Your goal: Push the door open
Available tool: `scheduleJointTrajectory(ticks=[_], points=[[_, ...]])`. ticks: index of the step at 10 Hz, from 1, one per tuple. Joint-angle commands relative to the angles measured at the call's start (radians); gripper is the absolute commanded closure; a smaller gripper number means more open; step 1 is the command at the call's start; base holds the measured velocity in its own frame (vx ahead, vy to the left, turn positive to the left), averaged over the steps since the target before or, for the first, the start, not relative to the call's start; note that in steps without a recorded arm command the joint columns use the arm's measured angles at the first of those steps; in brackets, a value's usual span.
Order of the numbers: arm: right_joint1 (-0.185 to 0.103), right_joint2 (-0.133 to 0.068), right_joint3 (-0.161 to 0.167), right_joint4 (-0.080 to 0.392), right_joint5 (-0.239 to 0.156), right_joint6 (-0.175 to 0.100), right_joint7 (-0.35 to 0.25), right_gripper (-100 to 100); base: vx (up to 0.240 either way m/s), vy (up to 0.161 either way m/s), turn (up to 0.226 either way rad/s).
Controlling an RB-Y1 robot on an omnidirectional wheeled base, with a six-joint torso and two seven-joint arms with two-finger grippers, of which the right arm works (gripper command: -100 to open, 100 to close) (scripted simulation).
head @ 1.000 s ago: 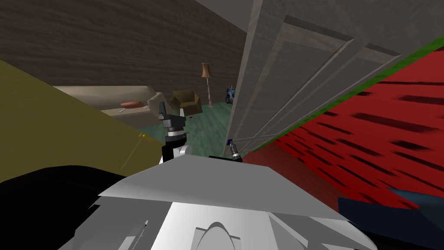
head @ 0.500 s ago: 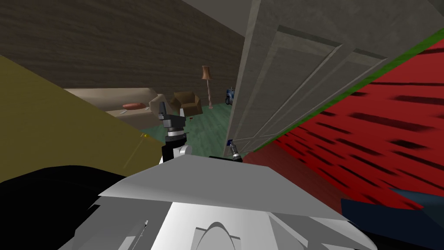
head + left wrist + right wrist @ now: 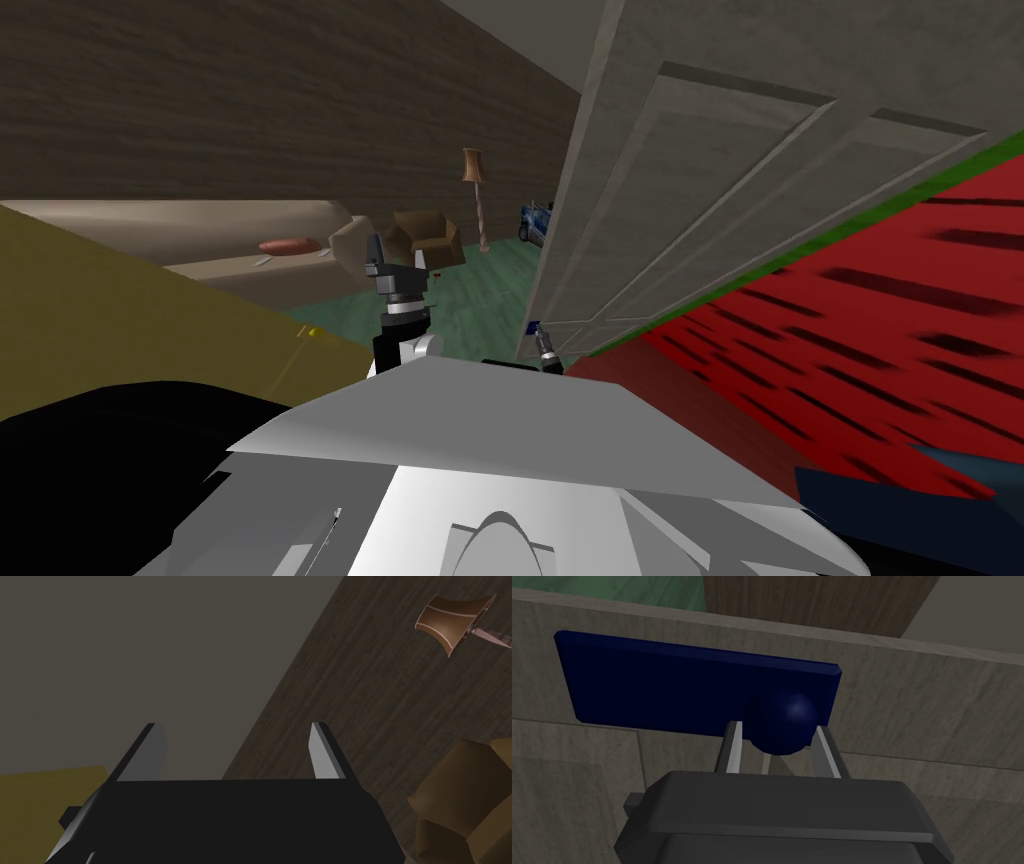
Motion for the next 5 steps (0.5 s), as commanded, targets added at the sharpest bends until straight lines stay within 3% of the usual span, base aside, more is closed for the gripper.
scheduleJointTrajectory(ticks=[1, 2, 3, 5], points=[[-0.008, -0.016, -0.033, 0.001, -0.019, 0.003, 0.008, 100, 0.170, 0.115, -0.091], [-0.015, -0.019, -0.048, 0.006, -0.029, 0.005, 0.014, 100, 0.173, 0.099, -0.107], [0.021, -0.020, -0.029, -0.037, -0.021, 0.014, 0.008, -100, -0.031, 0.065, -0.108], [0.031, -0.019, -0.029, -0.045, -0.023, 0.014, 0.004, -100, -0.198, 0.019, -0.045]])
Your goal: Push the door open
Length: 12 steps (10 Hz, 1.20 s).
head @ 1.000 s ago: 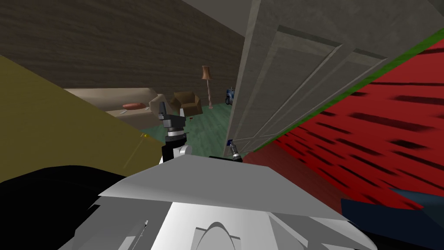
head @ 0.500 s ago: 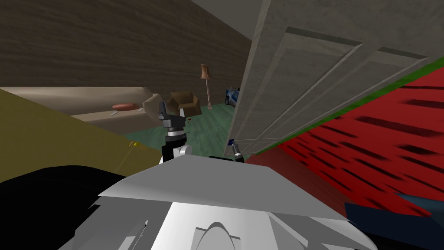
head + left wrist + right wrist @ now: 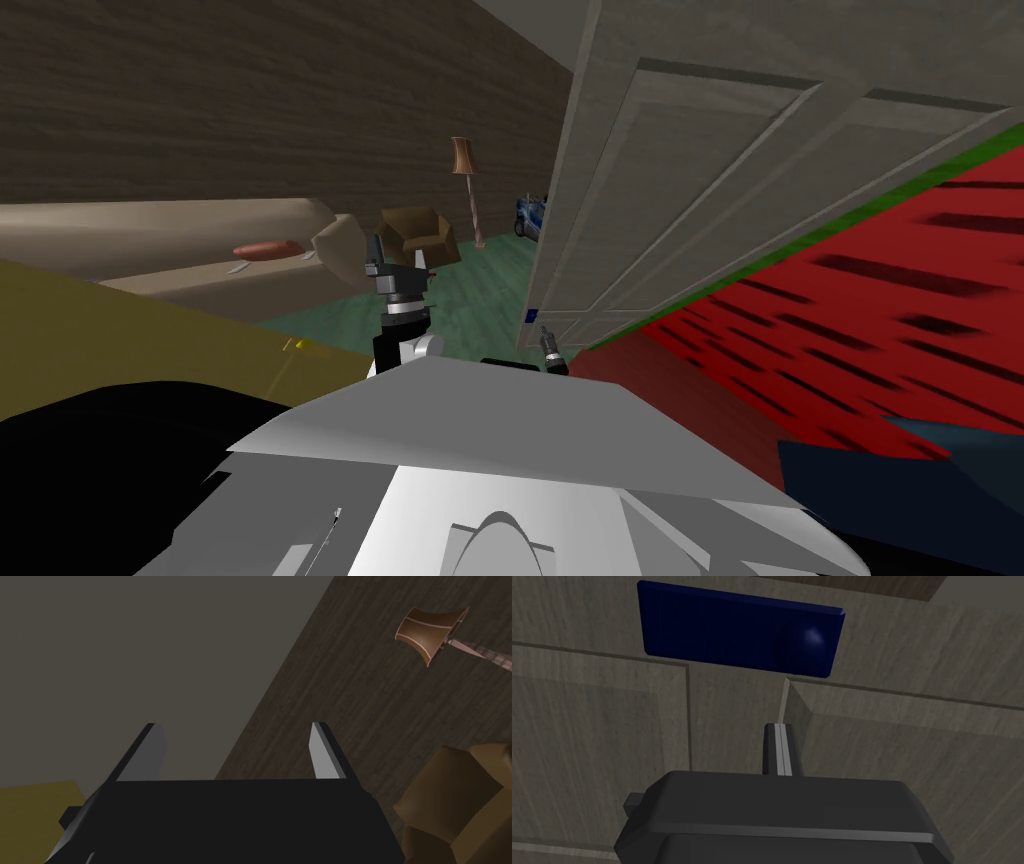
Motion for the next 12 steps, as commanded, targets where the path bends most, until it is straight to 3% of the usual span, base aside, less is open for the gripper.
scheduleJointTrajectory(ticks=[1, 3, 5, 9, 12], points=[[0.010, 0.004, -0.001, -0.007, -0.003, -0.002, -0.004, -100, -0.251, 0.023, -0.056], [0.028, 0.030, -0.002, -0.023, -0.008, -0.003, -0.010, -100, -0.227, 0.050, -0.082], [0.014, 0.010, -0.006, -0.008, -0.010, -0.007, -0.003, -100, -0.013, 0.045, 0.010], [-0.005, 0.011, -0.015, 0.012, -0.017, -0.013, 0.007, -100, 0.201, 0.037, 0.018], [-0.024, 0.032, -0.024, 0.032, -0.023, -0.019, 0.017, -100, 0.227, 0.063, 0.022]])
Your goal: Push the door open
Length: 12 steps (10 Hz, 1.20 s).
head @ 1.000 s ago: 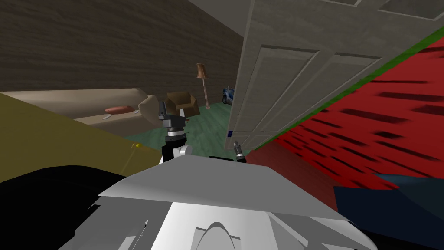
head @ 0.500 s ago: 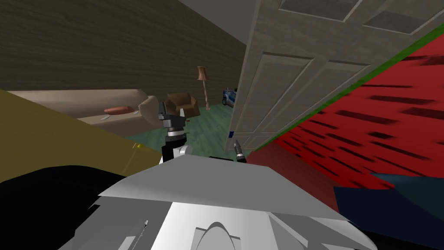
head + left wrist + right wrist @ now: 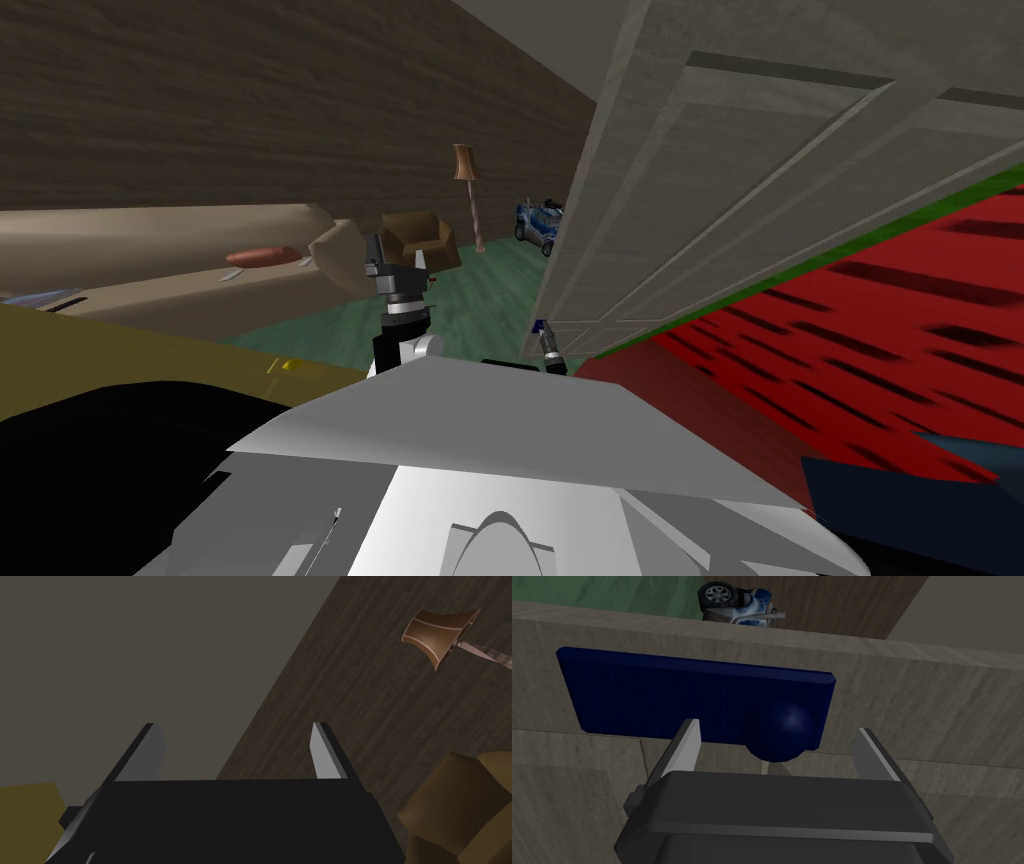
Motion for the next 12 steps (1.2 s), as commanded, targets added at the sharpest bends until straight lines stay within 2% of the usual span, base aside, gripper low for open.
scheduleJointTrajectory(ticks=[1, 2, 7, 9, 12], points=[[0.000, 0.000, 0.000, 0.000, 0.000, 0.000, 0.000, -100, 0.086, 0.026, -0.010], [0.000, 0.000, 0.000, 0.000, 0.000, 0.000, 0.000, 100, -0.017, -0.002, 0.002], [0.000, 0.000, 0.000, 0.000, 0.000, 0.000, 0.000, 100, -0.016, -0.005, 0.003], [-0.011, -0.008, -0.026, 0.011, -0.017, 0.009, 0.011, 100, 0.115, 0.100, -0.074], [-0.029, -0.006, -0.064, 0.022, -0.042, 0.018, 0.025, 100, 0.182, 0.114, -0.067]])
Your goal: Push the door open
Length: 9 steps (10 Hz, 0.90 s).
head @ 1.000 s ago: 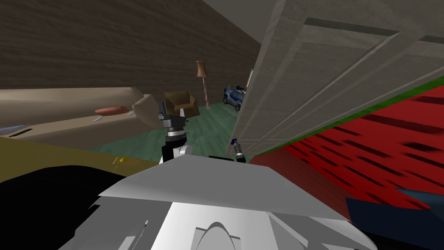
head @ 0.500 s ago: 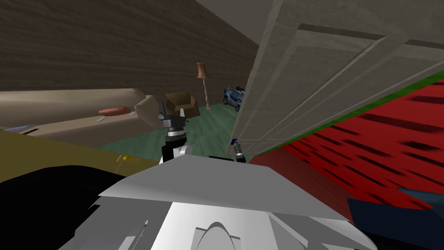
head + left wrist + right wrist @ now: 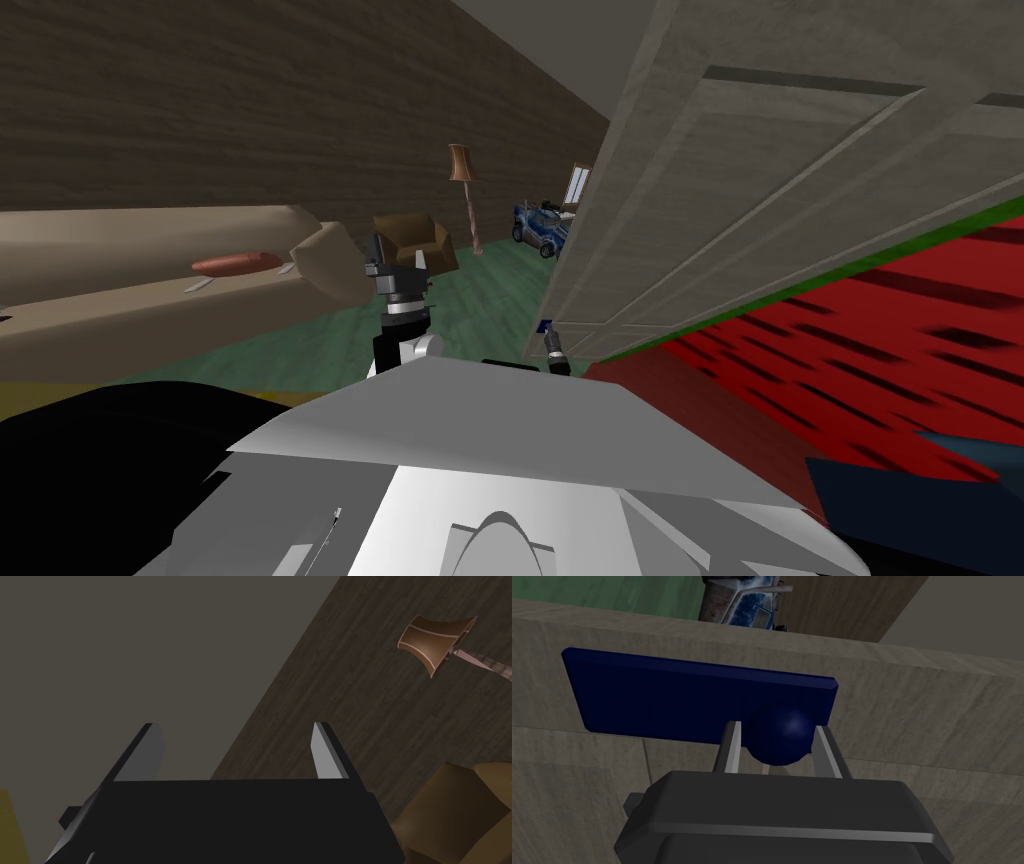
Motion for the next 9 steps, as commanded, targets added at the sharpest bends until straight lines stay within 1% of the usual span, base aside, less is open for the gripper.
scheduleJointTrajectory(ticks=[1, 2, 3, 4, 5, 6, 7, 8, 9], points=[[-0.026, 0.002, -0.032, 0.018, -0.019, -0.004, 0.012, 100, 0.199, 0.121, -0.088], [-0.029, 0.005, -0.039, 0.020, -0.023, -0.003, 0.014, 100, 0.177, 0.108, -0.072], [-0.035, 0.012, -0.052, 0.024, -0.032, 0.000, 0.019, 100, 0.159, 0.092, -0.060], [-0.041, 0.020, -0.065, 0.028, -0.040, 0.003, 0.024, 100, 0.165, 0.099, -0.085], [-0.049, 0.033, -0.080, 0.033, -0.050, 0.007, 0.030, 100, 0.183, 0.105, -0.099], [-0.053, 0.041, -0.089, 0.035, -0.056, 0.009, 0.033, 100, 0.160, 0.104, -0.072], [-0.040, 0.037, -0.078, 0.027, -0.049, 0.013, 0.030, 100, 0.069, 0.042, -0.026], [-0.047, 0.018, -0.099, 0.029, -0.061, 0.015, 0.037, 100, 0.120, 0.066, -0.054], [-0.049, 0.013, -0.108, 0.031, -0.066, 0.015, 0.040, 100, 0.189, 0.107, -0.088]])
